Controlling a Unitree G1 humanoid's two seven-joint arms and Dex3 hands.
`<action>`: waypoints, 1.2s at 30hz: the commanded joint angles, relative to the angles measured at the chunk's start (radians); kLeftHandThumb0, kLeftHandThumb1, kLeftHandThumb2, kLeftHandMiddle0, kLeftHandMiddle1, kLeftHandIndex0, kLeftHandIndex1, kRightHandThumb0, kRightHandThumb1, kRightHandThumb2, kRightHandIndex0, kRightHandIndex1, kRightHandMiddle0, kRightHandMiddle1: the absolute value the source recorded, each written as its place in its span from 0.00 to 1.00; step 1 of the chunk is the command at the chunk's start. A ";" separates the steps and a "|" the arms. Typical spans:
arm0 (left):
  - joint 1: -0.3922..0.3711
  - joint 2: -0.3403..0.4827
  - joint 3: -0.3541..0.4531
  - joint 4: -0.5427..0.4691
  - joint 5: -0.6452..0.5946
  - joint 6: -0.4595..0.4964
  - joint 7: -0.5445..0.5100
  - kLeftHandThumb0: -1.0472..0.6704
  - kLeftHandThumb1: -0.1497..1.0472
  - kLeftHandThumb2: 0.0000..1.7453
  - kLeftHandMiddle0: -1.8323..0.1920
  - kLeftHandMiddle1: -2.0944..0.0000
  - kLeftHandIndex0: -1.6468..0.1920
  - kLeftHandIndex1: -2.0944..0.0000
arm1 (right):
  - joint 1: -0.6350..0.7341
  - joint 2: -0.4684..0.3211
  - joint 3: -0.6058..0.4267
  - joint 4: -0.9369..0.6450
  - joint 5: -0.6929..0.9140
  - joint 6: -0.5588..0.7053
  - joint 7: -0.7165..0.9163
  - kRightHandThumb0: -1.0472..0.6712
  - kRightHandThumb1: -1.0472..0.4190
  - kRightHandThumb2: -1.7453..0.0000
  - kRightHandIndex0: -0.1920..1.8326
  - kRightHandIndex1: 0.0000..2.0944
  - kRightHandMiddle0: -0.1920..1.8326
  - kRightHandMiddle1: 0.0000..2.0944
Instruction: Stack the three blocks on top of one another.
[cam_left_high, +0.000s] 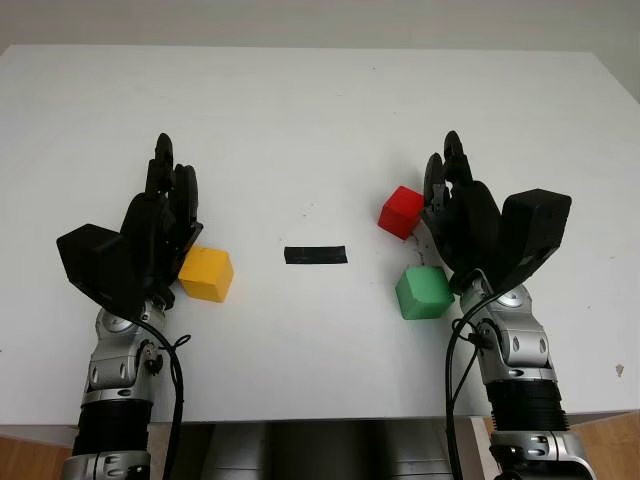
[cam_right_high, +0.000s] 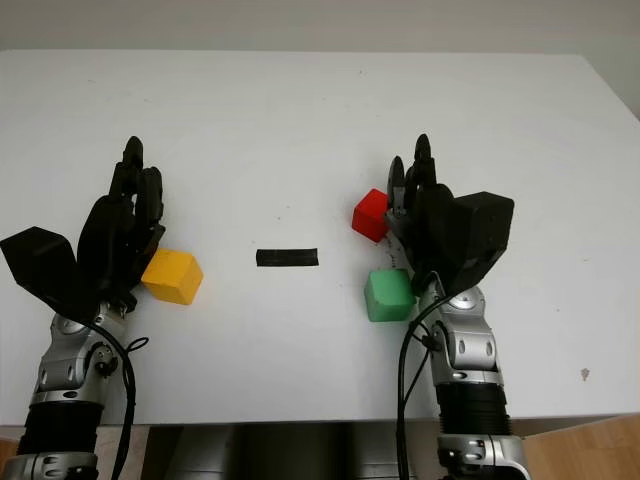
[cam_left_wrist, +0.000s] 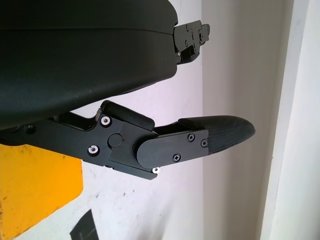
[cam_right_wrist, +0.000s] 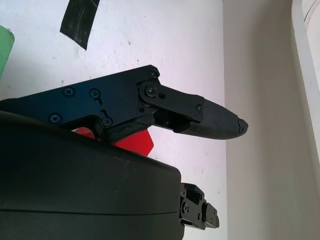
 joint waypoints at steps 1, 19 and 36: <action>-0.008 0.003 0.019 -0.002 -0.014 -0.016 0.003 0.17 1.00 0.32 1.00 0.98 0.99 0.97 | -0.002 -0.002 -0.002 -0.014 -0.001 0.000 0.000 0.22 0.00 0.61 0.00 0.00 0.00 0.00; -0.024 0.026 0.029 0.013 -0.025 0.001 -0.013 0.18 1.00 0.32 1.00 0.99 1.00 0.98 | -0.198 -0.219 -0.035 0.083 -0.044 -0.121 0.148 0.25 0.00 0.78 0.08 0.04 0.09 0.05; -0.018 0.011 0.010 0.012 -0.014 -0.017 0.000 0.18 1.00 0.32 1.00 0.98 0.99 0.97 | -0.612 -0.607 0.308 0.547 -0.613 -0.666 0.283 0.31 0.22 0.97 0.30 0.09 0.22 0.24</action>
